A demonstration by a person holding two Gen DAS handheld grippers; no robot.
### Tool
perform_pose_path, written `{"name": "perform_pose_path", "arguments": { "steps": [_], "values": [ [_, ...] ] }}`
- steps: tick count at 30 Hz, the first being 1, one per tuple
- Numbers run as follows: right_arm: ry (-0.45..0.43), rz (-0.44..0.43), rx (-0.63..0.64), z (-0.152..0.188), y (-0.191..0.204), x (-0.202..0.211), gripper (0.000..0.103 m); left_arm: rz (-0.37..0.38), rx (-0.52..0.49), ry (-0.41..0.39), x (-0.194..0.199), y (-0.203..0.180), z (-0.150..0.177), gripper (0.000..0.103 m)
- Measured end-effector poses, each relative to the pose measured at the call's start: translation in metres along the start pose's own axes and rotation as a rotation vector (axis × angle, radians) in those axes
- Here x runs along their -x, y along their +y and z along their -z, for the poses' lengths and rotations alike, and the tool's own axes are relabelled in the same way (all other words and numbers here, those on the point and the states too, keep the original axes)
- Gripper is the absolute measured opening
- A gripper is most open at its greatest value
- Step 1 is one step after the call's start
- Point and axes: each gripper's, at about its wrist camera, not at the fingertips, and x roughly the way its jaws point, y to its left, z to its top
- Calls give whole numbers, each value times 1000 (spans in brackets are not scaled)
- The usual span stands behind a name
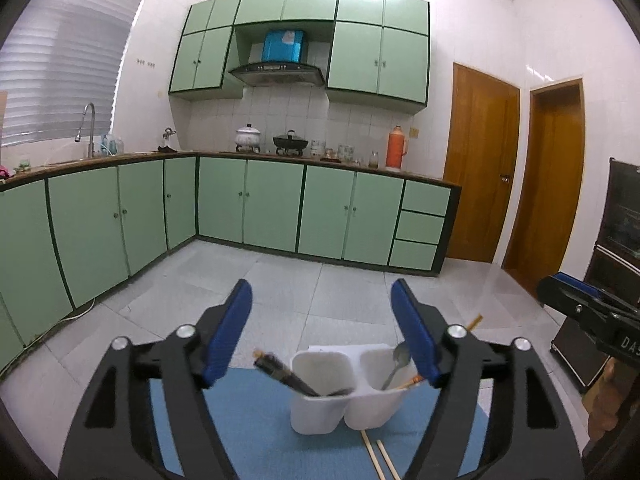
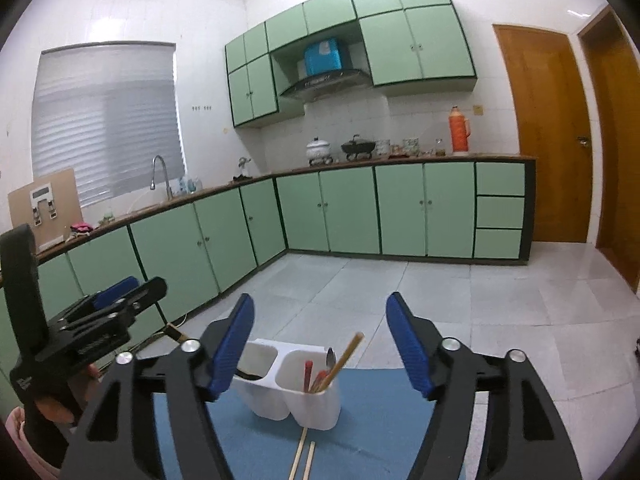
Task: Organize utensils
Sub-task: 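Move both tools back to the last two red-patterned chopsticks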
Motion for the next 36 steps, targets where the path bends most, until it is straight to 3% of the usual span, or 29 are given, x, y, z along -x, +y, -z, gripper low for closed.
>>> {"name": "perform_pose_path", "arguments": {
  "steps": [4,8,24,34,36],
  "values": [
    [-6,19,10,14,2,21,76,-15,-1,-9,26,-1,11,82],
    [13,29,-4,34,3,38,76,-29,0,14,45,3,30,84],
    [254,95,-66,148,1,55,82,-65,-66,312,78,9,158,87],
    [372,92,-69,206,11,59,81,-81,-63,405,91,15,199,88],
    [392,88,-62,215,16,58,77,-86,-57,415,92,15,205,88]
  ]
}}
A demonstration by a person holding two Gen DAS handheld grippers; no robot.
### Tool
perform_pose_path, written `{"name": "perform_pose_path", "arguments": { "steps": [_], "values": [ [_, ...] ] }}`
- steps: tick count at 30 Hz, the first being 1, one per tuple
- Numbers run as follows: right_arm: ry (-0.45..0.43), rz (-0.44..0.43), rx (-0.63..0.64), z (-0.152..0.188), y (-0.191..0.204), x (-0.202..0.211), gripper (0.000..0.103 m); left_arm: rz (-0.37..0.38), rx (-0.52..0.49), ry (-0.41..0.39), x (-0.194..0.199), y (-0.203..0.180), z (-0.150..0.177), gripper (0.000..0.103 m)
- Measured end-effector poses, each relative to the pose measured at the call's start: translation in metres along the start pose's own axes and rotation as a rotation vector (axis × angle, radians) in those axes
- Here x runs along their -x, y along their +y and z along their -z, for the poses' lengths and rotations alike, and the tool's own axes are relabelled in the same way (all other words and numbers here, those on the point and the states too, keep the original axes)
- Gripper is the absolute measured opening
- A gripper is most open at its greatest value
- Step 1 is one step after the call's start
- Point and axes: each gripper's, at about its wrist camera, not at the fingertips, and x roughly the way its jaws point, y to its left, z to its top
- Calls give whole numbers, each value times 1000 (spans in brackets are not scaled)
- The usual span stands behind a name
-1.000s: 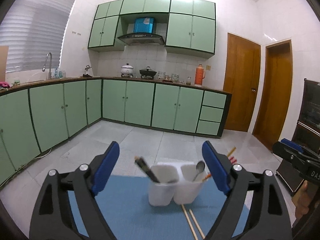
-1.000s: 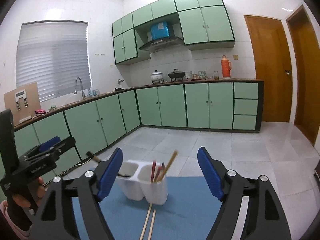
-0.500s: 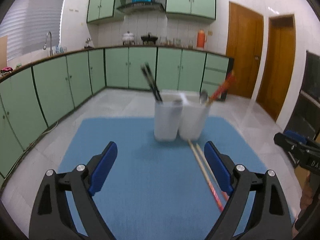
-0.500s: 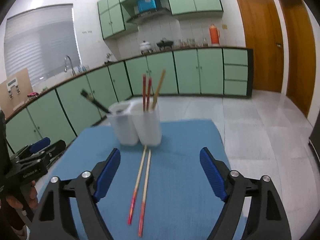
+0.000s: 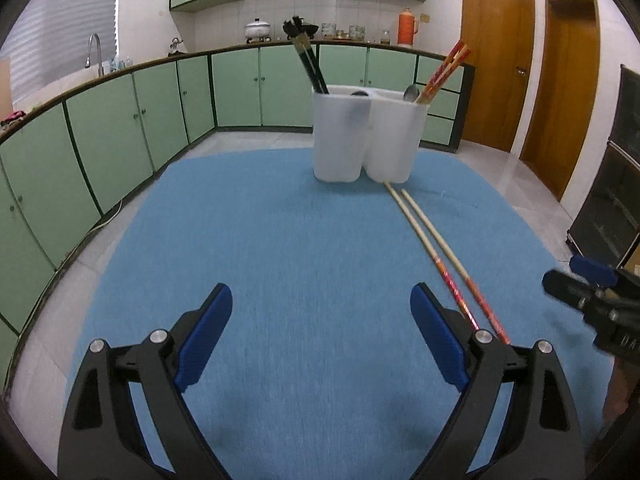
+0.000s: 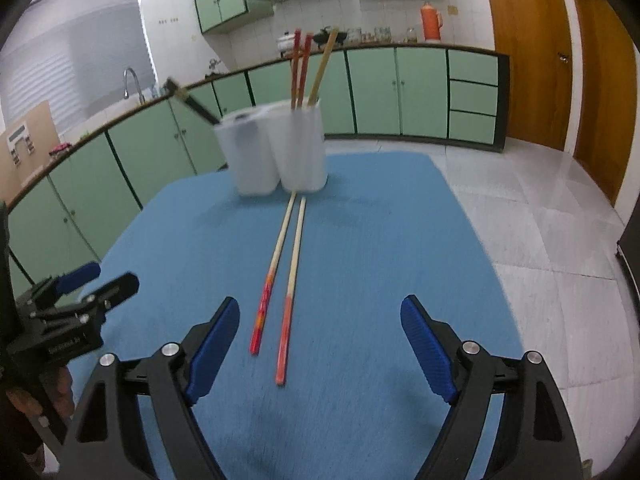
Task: Organize utensils
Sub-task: 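Move both tools back to the last two red-patterned chopsticks, then grasp a red-patterned chopstick with the left tool while the right tool grasps the other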
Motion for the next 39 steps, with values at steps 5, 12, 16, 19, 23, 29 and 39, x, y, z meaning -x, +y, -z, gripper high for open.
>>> {"name": "perform_pose_path", "arguments": {
  "steps": [5,12,16,19,23,29,39],
  "values": [
    [42,-15,10,16,8,-6,69,1,-2,20,-6,-8,9,88],
    [99,-34,24,31,15,-15,47,1,1,53,-13,-8,20,88],
    [122,-40,42,35,20,-19,32,3,14,67,-16,-6,22,88],
    [137,-42,50,38,23,-22,28,6,22,74,-18,-5,22,88],
    [147,-39,62,40,26,-24,21,7,22,85,-20,-4,23,88],
    [139,-24,68,41,28,-25,16,10,21,92,-21,-5,24,88],
    [138,8,90,40,35,-30,6,12,17,100,-24,-9,23,88]
  ]
}}
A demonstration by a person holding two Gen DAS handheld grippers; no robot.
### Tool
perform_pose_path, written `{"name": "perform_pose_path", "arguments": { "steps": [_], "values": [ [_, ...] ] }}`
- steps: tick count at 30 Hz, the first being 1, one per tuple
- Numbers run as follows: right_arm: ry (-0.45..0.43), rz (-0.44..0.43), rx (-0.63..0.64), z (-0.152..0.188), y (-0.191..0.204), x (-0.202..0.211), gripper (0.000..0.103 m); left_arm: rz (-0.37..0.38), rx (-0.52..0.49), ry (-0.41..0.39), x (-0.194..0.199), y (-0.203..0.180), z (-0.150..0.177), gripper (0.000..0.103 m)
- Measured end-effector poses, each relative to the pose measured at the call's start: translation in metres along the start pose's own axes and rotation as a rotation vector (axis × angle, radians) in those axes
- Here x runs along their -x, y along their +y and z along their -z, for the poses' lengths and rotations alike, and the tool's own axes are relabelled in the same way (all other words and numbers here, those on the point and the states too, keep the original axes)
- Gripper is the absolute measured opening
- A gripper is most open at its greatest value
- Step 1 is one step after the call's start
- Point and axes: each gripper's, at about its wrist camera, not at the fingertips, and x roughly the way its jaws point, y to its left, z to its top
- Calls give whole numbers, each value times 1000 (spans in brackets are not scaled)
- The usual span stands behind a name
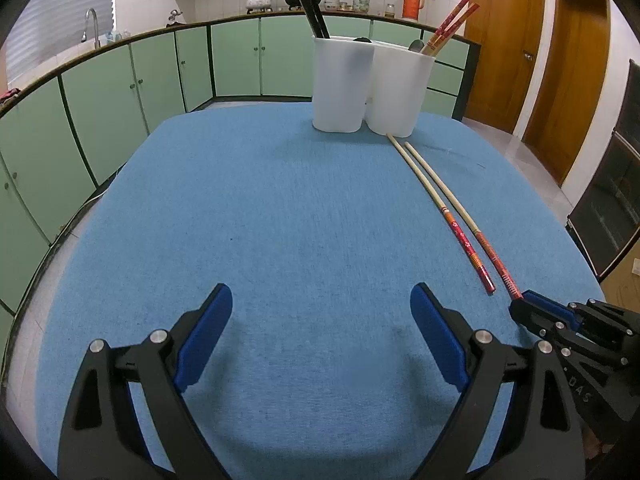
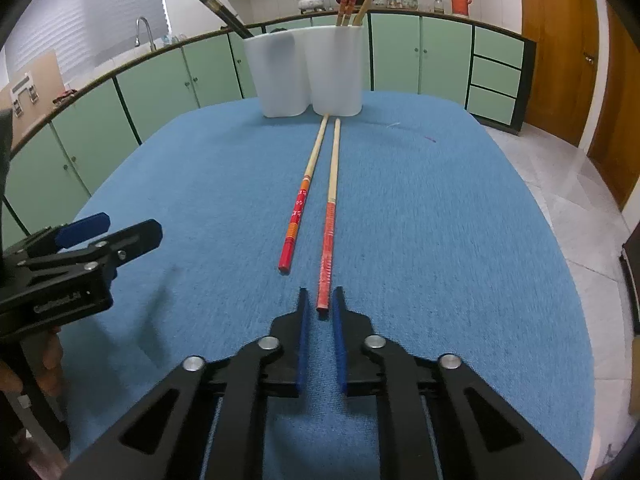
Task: Organize utensils
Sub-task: 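Grasp a red-patterned chopstick with the left tool while the right tool grasps the other, then lift both red chopsticks upright and carry them over the white holder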
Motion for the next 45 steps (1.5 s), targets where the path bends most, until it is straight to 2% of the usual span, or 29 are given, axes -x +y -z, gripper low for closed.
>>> {"name": "perform_pose_path", "arguments": {
  "steps": [6,14,16,20,25,32,34,37,40,45],
  "values": [
    [-11,22,-28,1,-6,4,6,20,-6,1,0,-12,-1,88],
    [-20,65,-136,6,-51,19,6,88,-16,20,-9,-46,-6,88],
    [-24,68,-157,7,-62,21,6,105,-22,35,-13,-55,-6,83],
    [-36,64,-172,6,-74,24,6,133,-23,66,-23,-72,-6,81],
    [-34,53,-179,7,-79,22,6,123,-37,103,-35,-90,-4,66],
    [-39,35,-189,6,-84,23,6,80,-72,105,-37,-102,-5,53],
    [-42,30,-191,6,-85,23,6,79,-78,103,-37,-102,-6,39],
    [-40,27,-196,8,-87,24,6,82,-95,101,-37,-106,-5,28],
    [-38,27,-198,7,-87,24,6,95,-103,100,-37,-107,-5,10],
    [-44,30,-195,4,-85,26,6,111,-93,103,-35,-104,-5,6]
  ]
}}
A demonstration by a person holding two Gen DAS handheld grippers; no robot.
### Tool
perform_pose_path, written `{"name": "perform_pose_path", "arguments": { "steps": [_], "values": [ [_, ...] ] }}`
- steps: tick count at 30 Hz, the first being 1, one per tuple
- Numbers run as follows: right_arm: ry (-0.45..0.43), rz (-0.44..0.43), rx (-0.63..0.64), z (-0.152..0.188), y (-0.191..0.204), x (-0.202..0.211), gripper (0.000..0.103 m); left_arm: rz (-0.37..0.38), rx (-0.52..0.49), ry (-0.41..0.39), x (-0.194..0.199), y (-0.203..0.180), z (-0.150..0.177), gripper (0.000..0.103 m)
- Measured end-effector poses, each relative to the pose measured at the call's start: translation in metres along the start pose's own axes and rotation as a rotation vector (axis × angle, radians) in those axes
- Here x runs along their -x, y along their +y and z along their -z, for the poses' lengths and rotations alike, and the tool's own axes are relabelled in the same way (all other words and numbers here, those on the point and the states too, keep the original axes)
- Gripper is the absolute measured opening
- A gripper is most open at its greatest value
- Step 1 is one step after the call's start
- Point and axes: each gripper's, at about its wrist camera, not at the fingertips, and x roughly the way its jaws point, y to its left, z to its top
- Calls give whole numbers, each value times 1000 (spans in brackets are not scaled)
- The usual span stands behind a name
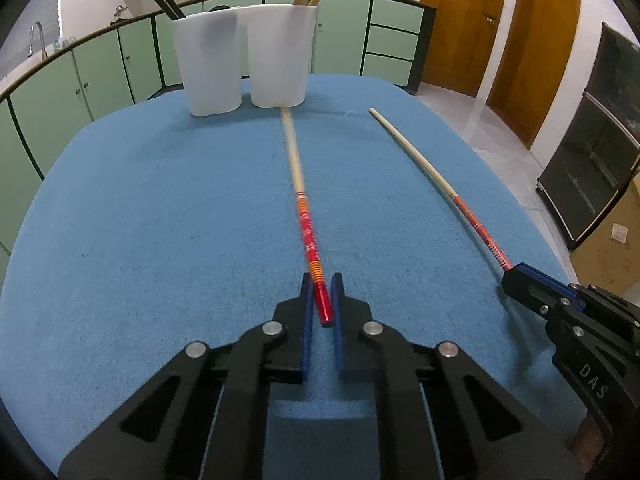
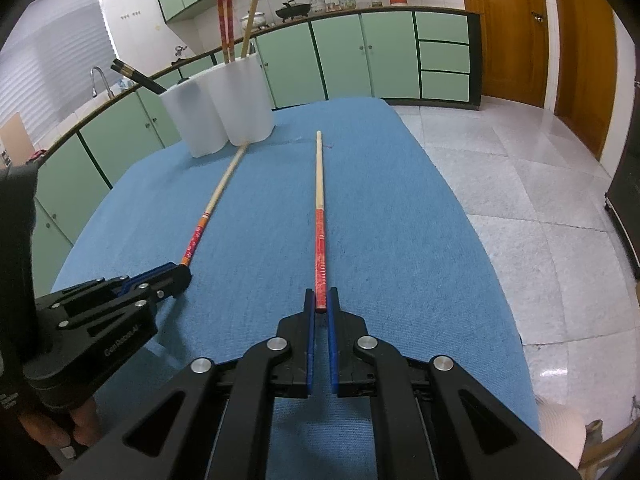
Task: Organize utensils
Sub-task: 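Lift both red chopsticks upright and carry them over the white holder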
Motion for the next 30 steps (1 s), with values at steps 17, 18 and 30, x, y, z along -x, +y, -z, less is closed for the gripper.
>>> {"name": "perform_pose_path", "arguments": {
  "steps": [17,18,30],
  "values": [
    [-86,-12,61,-19,19,34,6,8,-10,-150,80,25,-20,5],
    [-93,-15,64,-21,21,37,6,9,-10,-164,86,26,-22,5],
    [-220,-112,82,-66,42,90,6,21,-9,-328,149,29,-54,5]
  ]
}}
